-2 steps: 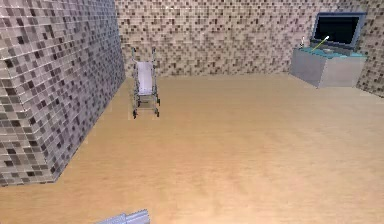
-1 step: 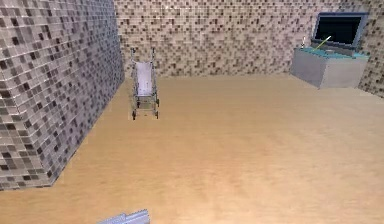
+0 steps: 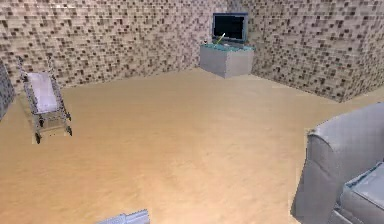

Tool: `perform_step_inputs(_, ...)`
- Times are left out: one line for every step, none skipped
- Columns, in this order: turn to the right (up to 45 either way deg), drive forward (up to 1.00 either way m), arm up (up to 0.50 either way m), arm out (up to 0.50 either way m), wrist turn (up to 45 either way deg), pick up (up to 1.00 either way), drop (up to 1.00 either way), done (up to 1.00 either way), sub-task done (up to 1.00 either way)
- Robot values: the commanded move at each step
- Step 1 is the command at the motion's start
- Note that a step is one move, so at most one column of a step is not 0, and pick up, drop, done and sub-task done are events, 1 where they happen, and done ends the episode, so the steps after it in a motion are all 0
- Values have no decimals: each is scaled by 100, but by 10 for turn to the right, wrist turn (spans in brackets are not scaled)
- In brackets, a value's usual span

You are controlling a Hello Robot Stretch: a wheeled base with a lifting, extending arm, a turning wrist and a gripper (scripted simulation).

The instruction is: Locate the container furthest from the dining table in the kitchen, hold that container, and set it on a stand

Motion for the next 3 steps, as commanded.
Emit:
perform_step_inputs(0,100,0,0,0,0,0,0,0)
perform_step_inputs(0,100,0,0,0,0,0,0,0)
perform_step_inputs(0,100,0,0,0,0,0,0,0)
